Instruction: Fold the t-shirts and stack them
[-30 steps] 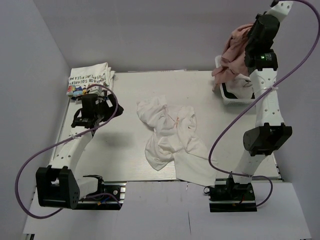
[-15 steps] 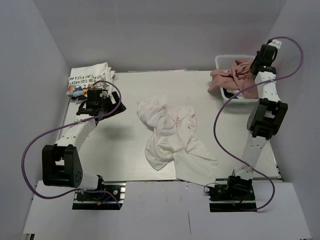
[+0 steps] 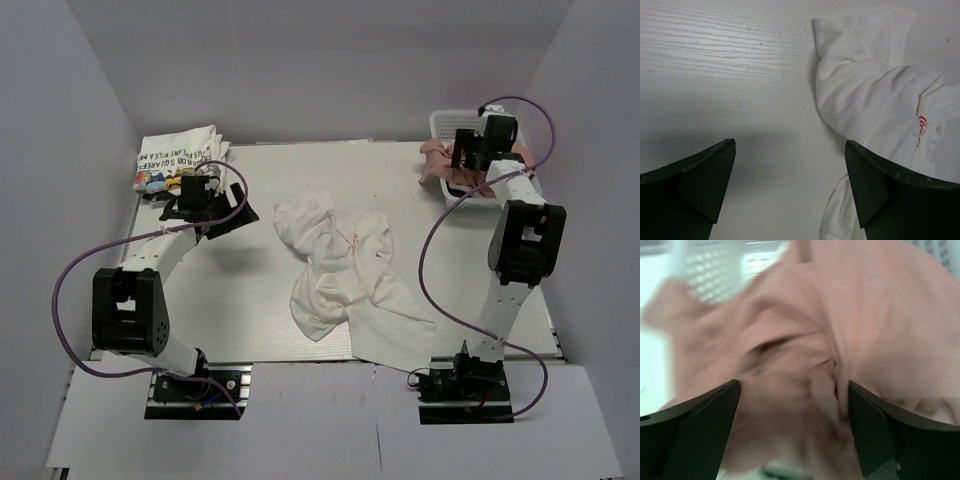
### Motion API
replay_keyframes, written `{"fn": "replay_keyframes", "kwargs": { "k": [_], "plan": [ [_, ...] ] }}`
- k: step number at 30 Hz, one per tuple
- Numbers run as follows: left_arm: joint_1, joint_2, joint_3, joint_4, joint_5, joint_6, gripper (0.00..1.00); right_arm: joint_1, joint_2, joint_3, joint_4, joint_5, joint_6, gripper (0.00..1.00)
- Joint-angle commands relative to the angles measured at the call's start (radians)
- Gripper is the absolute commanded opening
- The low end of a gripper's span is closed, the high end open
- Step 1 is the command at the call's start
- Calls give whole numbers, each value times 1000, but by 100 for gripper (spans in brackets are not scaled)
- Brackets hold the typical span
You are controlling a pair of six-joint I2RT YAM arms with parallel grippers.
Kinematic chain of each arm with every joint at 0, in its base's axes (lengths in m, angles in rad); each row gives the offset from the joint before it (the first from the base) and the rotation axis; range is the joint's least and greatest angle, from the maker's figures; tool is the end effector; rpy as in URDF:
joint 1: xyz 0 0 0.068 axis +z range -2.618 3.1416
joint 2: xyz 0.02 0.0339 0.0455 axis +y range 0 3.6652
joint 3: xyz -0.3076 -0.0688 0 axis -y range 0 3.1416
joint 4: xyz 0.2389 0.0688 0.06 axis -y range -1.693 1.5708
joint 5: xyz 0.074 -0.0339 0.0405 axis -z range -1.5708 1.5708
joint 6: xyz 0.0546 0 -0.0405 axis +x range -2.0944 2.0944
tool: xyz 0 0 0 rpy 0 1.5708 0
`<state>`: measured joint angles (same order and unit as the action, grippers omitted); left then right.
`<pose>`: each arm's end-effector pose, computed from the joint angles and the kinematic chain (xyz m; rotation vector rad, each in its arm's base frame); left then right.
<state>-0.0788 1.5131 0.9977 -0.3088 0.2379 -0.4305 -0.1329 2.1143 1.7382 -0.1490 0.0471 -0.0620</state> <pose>0.3240 -0.0385 0.2618 -0.3127 2.4094 -0.5201 0.5295 -0.0734 0.2804 0.1029 2.0971 -0.1669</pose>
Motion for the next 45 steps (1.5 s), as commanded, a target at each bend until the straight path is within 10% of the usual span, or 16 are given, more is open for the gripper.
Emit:
{"fn": "replay_keyframes", "kwargs": {
  "k": [1,5,10,25,31,45],
  "plan": [
    [4,-30,4,20,26,3,100,122,-229,-104,112,115,-162,90],
    [4,-48,-5,8,14,12,100,160,-271,-129,47,138,-159,87],
    [4,-57,-5,-1,-9,21,100,159,-191,-14,-131,163,-93,53],
    [4,-7,-4,-13,-9,30,100,147,-21,72,-308,105,-202,64],
    [4,-7,-4,-13,-20,30,100,145,38,90,-265,171,-122,0],
    [4,-51,-4,-32,-20,21,100,58,-347,-85,47,514,148,0]
  ]
}}
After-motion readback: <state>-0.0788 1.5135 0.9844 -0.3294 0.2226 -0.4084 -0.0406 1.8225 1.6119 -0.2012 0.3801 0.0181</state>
